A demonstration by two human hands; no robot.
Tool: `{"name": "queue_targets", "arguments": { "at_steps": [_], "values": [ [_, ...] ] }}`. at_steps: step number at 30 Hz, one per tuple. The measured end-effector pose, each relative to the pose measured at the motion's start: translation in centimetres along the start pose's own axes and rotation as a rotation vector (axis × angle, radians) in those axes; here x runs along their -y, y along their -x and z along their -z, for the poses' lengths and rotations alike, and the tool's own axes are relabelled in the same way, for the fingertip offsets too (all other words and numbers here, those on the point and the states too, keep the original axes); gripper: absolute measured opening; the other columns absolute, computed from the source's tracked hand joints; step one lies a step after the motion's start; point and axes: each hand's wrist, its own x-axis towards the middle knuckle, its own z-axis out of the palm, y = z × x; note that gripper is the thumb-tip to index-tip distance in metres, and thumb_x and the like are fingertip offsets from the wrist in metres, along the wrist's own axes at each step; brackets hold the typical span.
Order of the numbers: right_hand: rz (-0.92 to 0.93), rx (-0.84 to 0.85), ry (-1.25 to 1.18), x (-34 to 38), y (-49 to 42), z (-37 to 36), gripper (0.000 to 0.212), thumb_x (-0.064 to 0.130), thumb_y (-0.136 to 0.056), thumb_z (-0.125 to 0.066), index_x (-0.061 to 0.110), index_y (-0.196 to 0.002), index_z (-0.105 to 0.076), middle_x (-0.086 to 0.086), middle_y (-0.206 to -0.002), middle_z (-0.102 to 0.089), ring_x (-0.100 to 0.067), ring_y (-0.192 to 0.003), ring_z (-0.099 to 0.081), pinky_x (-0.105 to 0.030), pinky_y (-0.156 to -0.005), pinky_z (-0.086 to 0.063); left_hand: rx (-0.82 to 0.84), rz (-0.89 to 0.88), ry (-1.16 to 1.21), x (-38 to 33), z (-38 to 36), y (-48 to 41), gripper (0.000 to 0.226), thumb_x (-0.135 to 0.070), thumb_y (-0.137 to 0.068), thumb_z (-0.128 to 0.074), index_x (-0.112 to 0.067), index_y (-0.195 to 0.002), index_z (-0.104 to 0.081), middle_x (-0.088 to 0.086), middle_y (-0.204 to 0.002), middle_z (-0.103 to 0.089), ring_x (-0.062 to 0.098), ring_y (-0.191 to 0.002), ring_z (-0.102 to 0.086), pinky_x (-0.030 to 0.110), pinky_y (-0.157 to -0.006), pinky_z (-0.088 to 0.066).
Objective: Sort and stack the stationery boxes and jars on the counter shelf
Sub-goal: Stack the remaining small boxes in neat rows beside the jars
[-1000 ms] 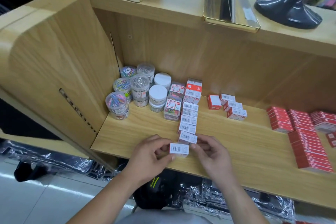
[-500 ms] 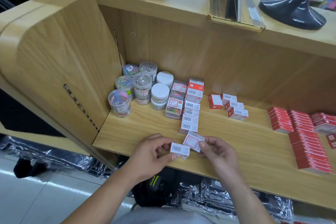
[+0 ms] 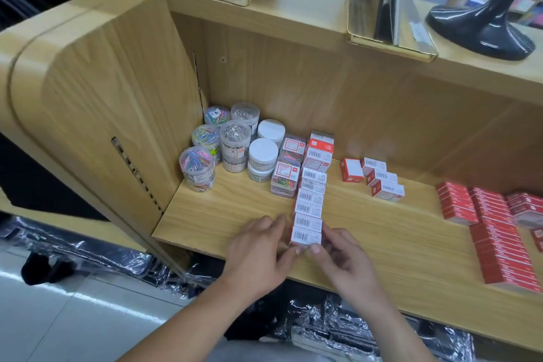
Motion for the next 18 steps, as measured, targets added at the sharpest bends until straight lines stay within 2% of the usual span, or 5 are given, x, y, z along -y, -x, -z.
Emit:
{"name": "queue_targets", "arguments": {
  "at_steps": [3, 7, 14, 16, 18],
  "values": [
    [0.096, 0.010, 0.125, -0.4, -0.5, -0.3, 0.048, 0.025, -0.088, -0.075, 0.048, -0.126, -0.059, 0.002, -0.090, -0.053, -0.007, -0.076, -0.054, -0.017, -0.069, -0.046, 0.060, 0.003, -0.032, -0.4, 0.9, -0.6, 0.086, -0.075, -0.089, -0.044, -0.029, -0.159, -0.025, -0.011, -0.112, -0.055, 0.013, -0.111, -0.054, 0.030, -0.081, -0.044],
    [0.175, 0.040, 0.299, -0.6, -0.7, -0.1, 0.054, 0.029, -0.092, -0.070, 0.061, -0.130, -0.048, 0.010, -0.086, -0.048, -0.012, -0.079, -0.053, -0.015, -0.068, -0.043, 0.116, -0.044, -0.122, -0.6, 1.2, -0.8, 0.080, -0.070, -0.095, -0.038, -0.030, -0.161, -0.019, -0.008, -0.119, -0.053, 0.015, -0.114, -0.053, 0.030, -0.083, -0.044],
    [0.157, 0.004, 0.332, -0.6, -0.4, -0.4, 0.046, 0.036, -0.092, -0.070, 0.048, -0.134, -0.055, 0.011, -0.084, -0.047, -0.011, -0.078, -0.053, -0.022, -0.068, -0.047, 0.060, -0.094, -0.116, -0.1, 0.1, -0.4, 0.081, -0.065, -0.094, -0.039, -0.020, -0.160, -0.027, -0.006, -0.119, -0.056, 0.016, -0.112, -0.054, 0.031, -0.084, -0.048],
    [0.107, -0.014, 0.210, -0.3, 0.0, -0.3, 0.048, 0.030, -0.088, -0.076, 0.037, -0.132, -0.059, 0.005, -0.088, -0.052, -0.007, -0.076, -0.054, -0.022, -0.068, -0.049, 0.061, -0.123, -0.013, 0.7, 0.3, -0.1, 0.080, -0.060, -0.088, -0.049, -0.024, -0.157, -0.034, -0.011, -0.112, -0.056, 0.012, -0.106, -0.055, 0.029, -0.084, -0.048],
    [-0.008, -0.052, 0.002, 0.0, 0.4, 0.4, 0.048, 0.021, -0.087, -0.078, 0.026, -0.131, -0.061, -0.002, -0.097, -0.064, -0.008, -0.083, -0.062, -0.021, -0.075, -0.053, 0.026, -0.101, 0.204, 1.8, 0.0, 0.5, 0.068, -0.043, -0.081, -0.065, -0.035, -0.147, -0.048, -0.018, -0.099, -0.056, 0.001, -0.091, -0.056, 0.022, -0.077, -0.047]
  ]
}}
